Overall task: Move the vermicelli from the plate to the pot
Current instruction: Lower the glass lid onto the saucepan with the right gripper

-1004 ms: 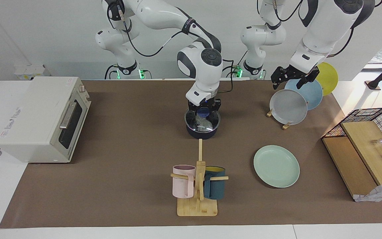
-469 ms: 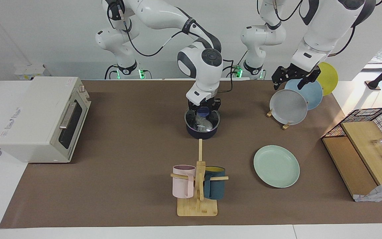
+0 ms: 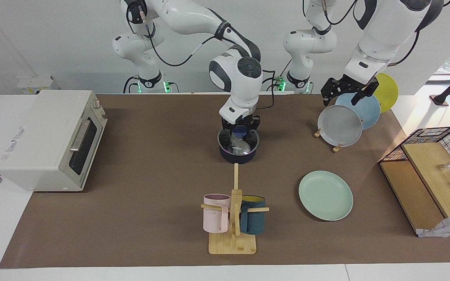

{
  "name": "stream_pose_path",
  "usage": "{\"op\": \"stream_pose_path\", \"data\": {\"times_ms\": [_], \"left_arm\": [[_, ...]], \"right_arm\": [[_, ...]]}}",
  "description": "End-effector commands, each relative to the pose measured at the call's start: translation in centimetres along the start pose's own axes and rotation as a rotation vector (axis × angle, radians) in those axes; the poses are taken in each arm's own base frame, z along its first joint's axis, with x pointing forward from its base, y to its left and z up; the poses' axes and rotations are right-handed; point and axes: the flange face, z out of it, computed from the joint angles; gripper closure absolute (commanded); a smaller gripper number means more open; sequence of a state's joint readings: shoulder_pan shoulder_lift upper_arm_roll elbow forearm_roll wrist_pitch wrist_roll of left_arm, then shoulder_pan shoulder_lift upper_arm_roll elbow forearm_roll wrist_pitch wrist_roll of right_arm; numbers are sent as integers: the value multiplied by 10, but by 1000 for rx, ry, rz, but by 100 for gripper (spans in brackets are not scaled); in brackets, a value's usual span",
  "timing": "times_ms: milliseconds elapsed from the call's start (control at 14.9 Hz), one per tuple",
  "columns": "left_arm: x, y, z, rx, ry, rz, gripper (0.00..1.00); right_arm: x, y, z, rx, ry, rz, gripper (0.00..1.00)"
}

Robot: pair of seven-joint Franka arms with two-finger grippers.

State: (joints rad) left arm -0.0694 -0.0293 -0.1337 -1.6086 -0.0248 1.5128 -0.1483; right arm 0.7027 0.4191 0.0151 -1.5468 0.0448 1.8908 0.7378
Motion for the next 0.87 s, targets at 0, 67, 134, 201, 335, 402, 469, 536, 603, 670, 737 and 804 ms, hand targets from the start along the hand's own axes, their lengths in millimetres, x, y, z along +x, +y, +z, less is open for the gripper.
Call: {"op": "stream_pose_path", "data": {"times_ms": [0, 67, 134, 201, 335, 402, 469, 536, 603, 670, 737, 804], "left_arm": [[-5, -2, -4, 2, 2, -6, 0], [-5, -2, -4, 3, 1, -3, 0], [-6, -4, -5, 2, 2, -3, 0], [-6, -4, -5, 3, 2, -1, 0], [-6, -4, -5, 3, 2, -1, 0], [-6, -4, -5, 3, 2, -1, 0], [-7, -4, -6, 3, 4, -6, 0], [-6, -6, -6, 2, 4, -10, 0], [-6, -5, -6, 2, 4, -9, 0], [-6, -5, -6, 2, 4, -10, 0], [-7, -5, -6, 2, 7, -10, 0], [-7, -5, -6, 2, 7, -10, 0]], "right_arm": [[-3, 6, -2, 10, -14, 31, 66], [-3, 6, -2, 12, -12, 32, 66], [-3, 6, -3, 12, -13, 31, 66], [-3, 6, -2, 13, -13, 35, 66], [-5, 4, 2, 14, -13, 33, 66], [-5, 3, 4, 13, -12, 39, 65], [-4, 4, 4, 9, -15, 38, 63], [-2, 5, 4, 10, -14, 43, 61], [-5, 3, 5, 14, -11, 39, 52], [-4, 4, 5, 13, -12, 41, 50], [-3, 5, 5, 13, -12, 44, 51], [-3, 5, 6, 13, -16, 46, 52]]}}
